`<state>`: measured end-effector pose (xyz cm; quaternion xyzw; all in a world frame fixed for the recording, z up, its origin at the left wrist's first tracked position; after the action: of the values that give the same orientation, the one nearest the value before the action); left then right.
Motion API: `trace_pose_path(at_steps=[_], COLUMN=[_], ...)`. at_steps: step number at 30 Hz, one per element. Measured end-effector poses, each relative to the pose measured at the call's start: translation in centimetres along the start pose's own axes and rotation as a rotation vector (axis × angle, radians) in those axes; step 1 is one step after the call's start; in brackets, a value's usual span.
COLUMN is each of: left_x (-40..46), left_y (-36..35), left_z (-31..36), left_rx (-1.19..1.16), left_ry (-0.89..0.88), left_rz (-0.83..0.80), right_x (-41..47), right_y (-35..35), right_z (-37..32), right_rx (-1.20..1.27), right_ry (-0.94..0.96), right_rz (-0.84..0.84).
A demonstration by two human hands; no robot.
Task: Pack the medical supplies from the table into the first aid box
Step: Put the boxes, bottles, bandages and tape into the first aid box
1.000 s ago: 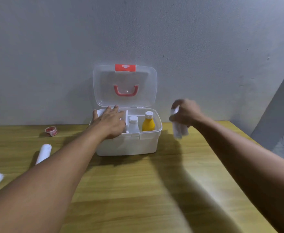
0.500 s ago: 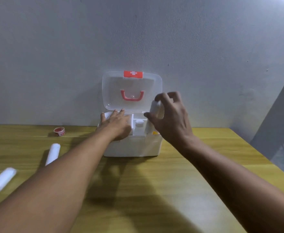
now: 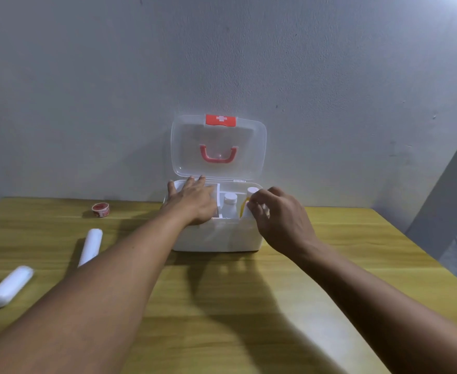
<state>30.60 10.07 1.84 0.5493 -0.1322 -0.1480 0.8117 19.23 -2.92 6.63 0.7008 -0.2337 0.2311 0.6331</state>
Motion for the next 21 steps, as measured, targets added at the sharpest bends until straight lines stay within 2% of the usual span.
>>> trace_pose_path(at_steps=[5,10,13,16,21], left_x=[-0.2,-1.7,-2.8,-4.1,-7.5], left_y=[0.5,4.6,6.7,7.7,8.3], left_z=[0.2,0.0,-1.5,-4.6,-10.4], left_rx=[-0.062,-0.426,-0.503,-0.511,-0.469], left_ry=[-0.004,-0.074,-0.066,0.011,0.124], left_rz=[0.038,0.329,0.440,0.437,0.394], right_x=[1.2,3.0,2.7,2.3,2.3], right_y=[0.2,-2.8,-5.3,-6.5,-6.5], right_z=[1.4,1.4,0.2,-0.1,-0.1], right_rx=[0.148,0.320,0.260,0.143,0.114], right_ry=[-0.122,-0.180,-0.132,-0.109,-0.114], right_rz=[-0.001,-0.204,-0.326,-0.332,-0.316])
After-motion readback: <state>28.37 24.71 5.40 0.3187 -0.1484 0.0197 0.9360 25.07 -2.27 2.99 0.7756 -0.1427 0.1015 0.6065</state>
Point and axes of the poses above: each hand's wrist, its own x-axis towards the middle knuckle, its own y-axis out of the back of the hand, z = x × y, the point moved 10 cm from there along x, towards the middle knuckle, and after that the axes turned 14 degrees about -x, right-handed, at the moved point
